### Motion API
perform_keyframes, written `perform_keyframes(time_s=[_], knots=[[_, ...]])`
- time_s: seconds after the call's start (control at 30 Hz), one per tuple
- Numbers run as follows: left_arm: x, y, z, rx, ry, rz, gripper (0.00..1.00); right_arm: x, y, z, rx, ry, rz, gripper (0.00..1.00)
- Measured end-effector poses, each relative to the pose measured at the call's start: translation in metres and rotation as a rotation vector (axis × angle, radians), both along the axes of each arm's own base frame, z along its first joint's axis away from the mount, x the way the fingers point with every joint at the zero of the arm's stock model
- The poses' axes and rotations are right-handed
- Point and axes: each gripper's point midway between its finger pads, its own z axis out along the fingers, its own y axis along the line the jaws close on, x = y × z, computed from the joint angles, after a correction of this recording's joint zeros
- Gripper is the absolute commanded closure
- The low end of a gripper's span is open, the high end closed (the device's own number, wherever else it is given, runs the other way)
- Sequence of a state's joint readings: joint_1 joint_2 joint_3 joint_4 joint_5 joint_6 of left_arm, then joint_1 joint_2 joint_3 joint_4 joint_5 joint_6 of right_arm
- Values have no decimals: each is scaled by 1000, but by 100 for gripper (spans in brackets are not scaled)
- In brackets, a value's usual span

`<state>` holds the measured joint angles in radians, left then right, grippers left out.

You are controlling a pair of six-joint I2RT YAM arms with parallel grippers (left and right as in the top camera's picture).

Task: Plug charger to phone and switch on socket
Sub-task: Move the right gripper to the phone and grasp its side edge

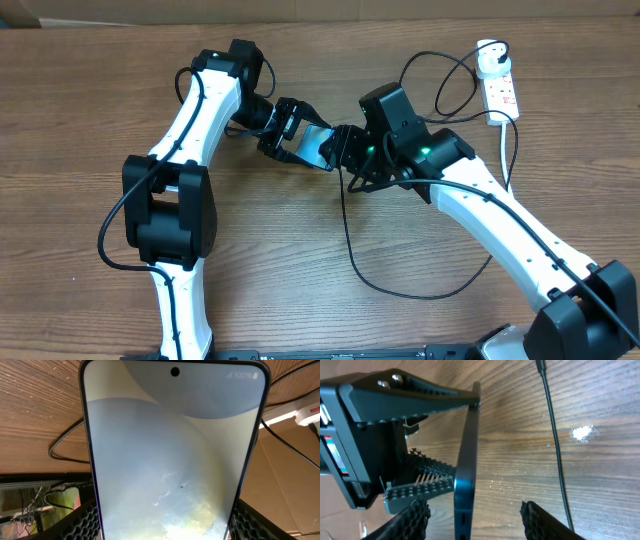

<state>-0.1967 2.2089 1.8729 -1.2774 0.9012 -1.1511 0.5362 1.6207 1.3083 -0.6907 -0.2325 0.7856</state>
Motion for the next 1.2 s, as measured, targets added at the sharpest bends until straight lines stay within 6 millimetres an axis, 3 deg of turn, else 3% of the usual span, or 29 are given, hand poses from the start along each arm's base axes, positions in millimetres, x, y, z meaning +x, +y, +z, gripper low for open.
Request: perform_keyframes(time_s=[0.13,0.67,1.2], knots=[[0,0,0,0,0,0,96,3,5,-1,-1,-19,3,51],[0,0,0,0,-1,-1,96,11,20,-27,-76,-50,3,59],[0,0,0,0,-1,-1,96,22,20,-23,-79,-99,-17,71]])
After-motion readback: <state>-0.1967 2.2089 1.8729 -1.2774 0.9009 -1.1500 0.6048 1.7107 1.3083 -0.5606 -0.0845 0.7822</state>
